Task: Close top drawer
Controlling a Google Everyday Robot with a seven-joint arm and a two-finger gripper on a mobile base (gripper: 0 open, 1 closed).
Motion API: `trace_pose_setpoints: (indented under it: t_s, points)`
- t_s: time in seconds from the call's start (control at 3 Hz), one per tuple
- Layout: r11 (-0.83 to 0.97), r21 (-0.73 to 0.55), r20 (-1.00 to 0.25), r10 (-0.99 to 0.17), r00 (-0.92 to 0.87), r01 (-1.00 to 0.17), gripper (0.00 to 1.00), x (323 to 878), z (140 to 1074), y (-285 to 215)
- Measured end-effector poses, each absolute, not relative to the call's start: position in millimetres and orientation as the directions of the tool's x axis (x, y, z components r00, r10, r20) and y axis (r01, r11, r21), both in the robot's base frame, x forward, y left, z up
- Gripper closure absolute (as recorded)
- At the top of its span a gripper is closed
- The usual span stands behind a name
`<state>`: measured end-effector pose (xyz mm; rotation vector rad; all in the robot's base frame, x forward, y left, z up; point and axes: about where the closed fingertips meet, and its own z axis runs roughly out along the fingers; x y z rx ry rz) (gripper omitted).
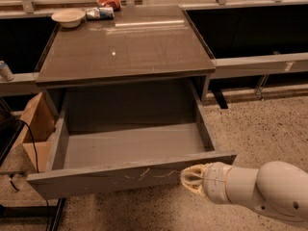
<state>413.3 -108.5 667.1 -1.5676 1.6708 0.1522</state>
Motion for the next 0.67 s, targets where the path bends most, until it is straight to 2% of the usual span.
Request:
trace_pose_setpoints:
  t_s: [0.67]
  points:
    - [0.180, -0.454, -0.632, -0.755, 0.173, -0.873, 1.00, 434.5, 658.9, -85.9]
